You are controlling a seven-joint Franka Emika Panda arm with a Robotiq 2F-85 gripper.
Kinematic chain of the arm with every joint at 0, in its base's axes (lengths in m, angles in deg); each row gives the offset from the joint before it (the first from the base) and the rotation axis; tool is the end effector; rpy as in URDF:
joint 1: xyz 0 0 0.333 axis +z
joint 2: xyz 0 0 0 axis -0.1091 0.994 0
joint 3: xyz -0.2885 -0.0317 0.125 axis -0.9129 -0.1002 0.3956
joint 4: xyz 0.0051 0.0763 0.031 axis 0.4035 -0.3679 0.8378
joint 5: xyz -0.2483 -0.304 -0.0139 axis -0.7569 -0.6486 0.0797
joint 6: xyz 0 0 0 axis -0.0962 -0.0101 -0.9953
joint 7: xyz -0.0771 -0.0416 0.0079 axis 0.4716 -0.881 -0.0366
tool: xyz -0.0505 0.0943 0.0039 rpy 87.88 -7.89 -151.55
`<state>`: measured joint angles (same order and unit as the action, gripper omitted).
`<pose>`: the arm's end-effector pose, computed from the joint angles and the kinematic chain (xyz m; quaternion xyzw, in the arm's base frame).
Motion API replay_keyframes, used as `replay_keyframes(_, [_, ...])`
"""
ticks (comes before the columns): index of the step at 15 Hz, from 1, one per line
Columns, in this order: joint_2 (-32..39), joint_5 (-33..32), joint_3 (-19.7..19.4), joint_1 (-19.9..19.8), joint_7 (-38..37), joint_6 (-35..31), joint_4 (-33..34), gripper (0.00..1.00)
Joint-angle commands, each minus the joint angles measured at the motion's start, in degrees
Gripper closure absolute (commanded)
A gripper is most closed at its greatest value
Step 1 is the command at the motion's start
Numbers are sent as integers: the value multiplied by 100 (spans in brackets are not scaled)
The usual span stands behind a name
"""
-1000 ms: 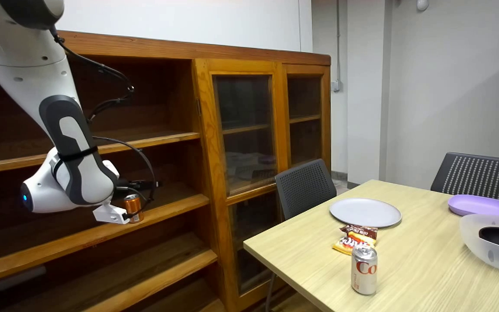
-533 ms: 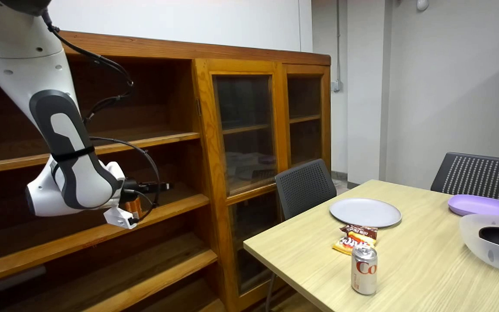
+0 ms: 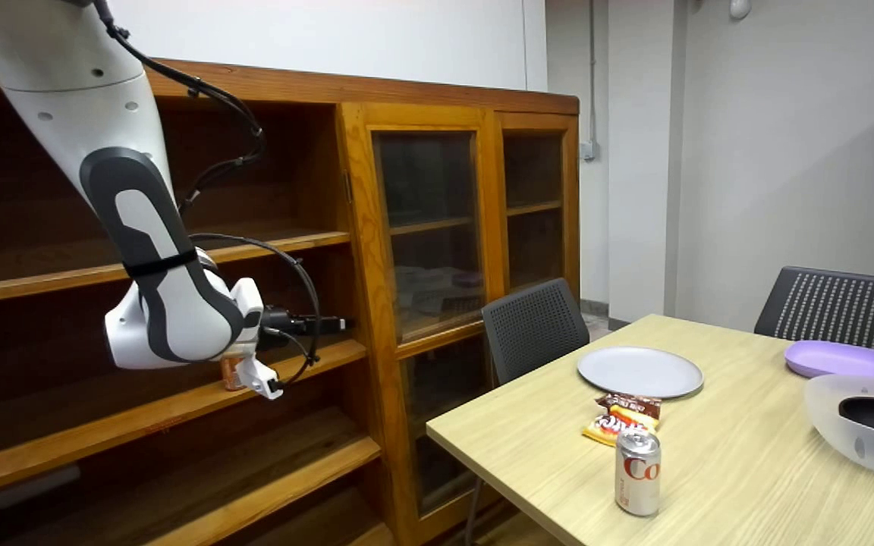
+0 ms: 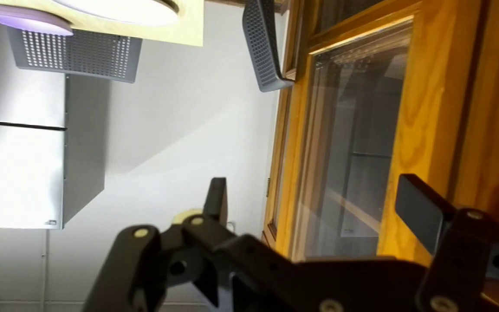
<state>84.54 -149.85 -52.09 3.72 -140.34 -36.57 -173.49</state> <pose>0.4827 0.1580 0.2060 0.7690 -0.1258 0.5887 0.2148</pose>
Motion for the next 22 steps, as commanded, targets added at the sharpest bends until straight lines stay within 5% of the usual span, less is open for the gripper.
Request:
replay_keyframes(1, [-282,20,-175,-261,-131,12,-236,0])
replay_keyframes(22, [25,-240,-1367,-1528,-489,-14,-200,0])
